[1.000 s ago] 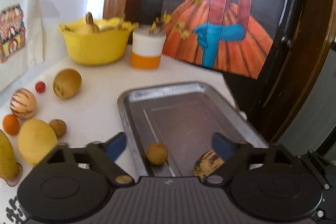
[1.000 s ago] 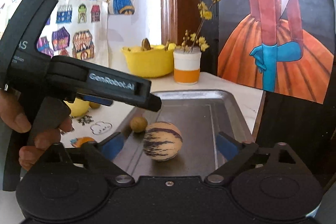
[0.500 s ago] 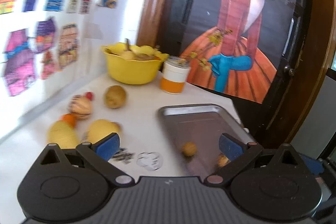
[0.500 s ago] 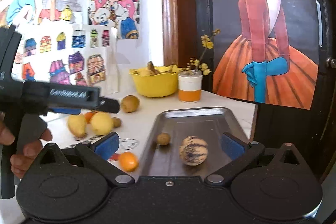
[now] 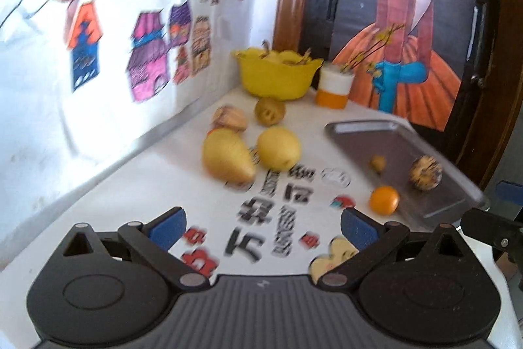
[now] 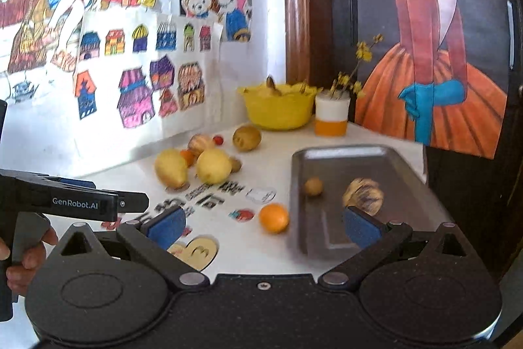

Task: Organize fruits
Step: 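Lift both open tools away from the tray, then grasp the orange with the right tool while the left tool grasps the yellow pear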

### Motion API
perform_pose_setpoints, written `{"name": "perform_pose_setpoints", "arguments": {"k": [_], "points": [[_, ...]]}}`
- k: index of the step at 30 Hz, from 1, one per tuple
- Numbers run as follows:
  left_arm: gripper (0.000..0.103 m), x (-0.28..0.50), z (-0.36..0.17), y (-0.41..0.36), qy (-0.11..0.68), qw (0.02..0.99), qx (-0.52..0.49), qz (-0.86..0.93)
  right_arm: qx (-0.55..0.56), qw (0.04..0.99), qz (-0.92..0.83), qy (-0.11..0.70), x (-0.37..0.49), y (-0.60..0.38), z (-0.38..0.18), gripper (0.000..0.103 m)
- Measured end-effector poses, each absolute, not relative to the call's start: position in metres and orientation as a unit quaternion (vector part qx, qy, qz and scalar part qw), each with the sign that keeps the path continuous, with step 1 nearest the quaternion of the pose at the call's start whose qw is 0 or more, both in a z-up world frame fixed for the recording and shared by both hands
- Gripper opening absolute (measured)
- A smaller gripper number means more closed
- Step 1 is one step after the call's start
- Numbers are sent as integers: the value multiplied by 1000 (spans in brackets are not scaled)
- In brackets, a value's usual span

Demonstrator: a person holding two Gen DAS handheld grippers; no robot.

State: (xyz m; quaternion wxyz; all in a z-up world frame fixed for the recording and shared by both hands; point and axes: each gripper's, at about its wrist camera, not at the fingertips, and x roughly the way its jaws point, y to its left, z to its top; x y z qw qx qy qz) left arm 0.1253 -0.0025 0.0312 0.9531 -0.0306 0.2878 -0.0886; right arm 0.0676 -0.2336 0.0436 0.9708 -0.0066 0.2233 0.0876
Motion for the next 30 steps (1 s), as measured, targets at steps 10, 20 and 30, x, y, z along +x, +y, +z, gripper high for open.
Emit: {"name": "perform_pose_setpoints", "arguments": {"k": [10,20,30], "points": [[102,117,11,16,316,945,-10,-81,-20,950,95,296,73,-207,10,102],[103,147,12,13,346,936,33,-66,-60,947,86,302,104,-203,8,102],[102,194,11,6,346,936,33,-52,-60,945,90,310,141,-213,-3,96]]}}
